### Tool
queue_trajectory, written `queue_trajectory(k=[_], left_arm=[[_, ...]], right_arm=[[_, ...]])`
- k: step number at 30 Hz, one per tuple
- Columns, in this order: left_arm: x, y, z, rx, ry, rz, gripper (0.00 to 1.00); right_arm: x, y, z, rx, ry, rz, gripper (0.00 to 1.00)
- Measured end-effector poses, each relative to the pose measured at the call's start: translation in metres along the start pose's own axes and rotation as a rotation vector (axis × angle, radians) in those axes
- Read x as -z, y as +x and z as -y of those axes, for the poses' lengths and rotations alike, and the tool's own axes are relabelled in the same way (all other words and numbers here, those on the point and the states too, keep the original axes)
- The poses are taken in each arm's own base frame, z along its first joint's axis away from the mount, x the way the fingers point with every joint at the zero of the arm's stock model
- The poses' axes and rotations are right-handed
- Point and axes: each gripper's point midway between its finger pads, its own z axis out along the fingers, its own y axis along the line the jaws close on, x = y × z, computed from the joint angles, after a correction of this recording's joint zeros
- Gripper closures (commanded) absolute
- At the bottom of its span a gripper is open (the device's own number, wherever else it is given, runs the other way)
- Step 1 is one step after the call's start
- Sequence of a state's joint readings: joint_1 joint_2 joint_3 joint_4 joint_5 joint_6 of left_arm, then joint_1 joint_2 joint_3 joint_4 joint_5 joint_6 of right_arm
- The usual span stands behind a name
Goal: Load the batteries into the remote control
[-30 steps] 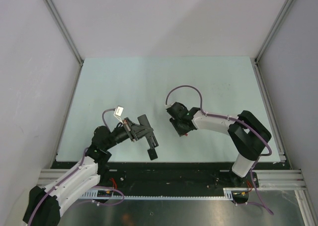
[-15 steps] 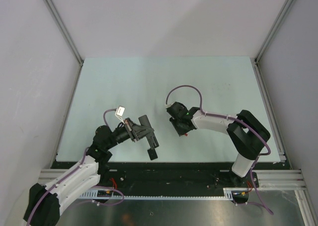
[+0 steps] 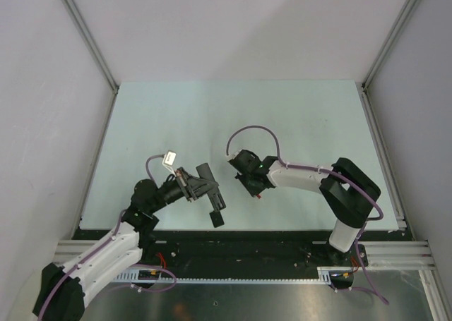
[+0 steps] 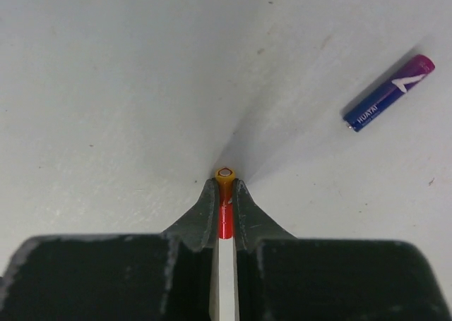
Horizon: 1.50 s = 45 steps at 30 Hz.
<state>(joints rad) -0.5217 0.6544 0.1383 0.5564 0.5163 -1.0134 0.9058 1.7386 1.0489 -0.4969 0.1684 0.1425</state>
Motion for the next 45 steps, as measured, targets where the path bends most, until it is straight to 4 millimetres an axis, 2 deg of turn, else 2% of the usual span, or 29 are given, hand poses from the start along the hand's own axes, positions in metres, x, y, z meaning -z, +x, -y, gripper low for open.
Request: queue_trajectory(k=[9, 11, 19, 25, 28, 39, 45], left_arm=[[0.006, -0.008, 0.020, -0.043, 0.063, 0.038, 1.00], [0.008, -0.009, 0.024, -0.052, 0.078, 0.046, 1.00], [0.013, -0.011, 0.037, -0.079, 0.124, 0.057, 1.00], [0.016, -0.013, 0.043, -0.092, 0.143, 0.067, 1.00], [0.016, -0.013, 0.043, -0.093, 0.146, 0.069, 1.00], [0.019, -0.012, 0.044, -0.093, 0.150, 0.071, 1.00], [0.022, -0.012, 0.049, -0.096, 0.168, 0.081, 1.00]], right_arm=[[-0.001, -0.007, -0.006, 0.231, 0.043, 0.034, 1.00], [-0.003, -0.012, -0.006, 0.276, 0.055, 0.055, 0.97], [-0.015, -0.040, 0.005, 0.335, 0.123, 0.104, 0.71], [-0.015, -0.047, 0.012, 0.318, 0.163, 0.115, 0.52], [-0.014, -0.048, 0.016, 0.310, 0.188, 0.119, 0.47], [-0.008, -0.045, 0.019, 0.247, 0.226, 0.116, 0.47], [0.006, -0.044, 0.022, 0.126, 0.225, 0.128, 0.49]])
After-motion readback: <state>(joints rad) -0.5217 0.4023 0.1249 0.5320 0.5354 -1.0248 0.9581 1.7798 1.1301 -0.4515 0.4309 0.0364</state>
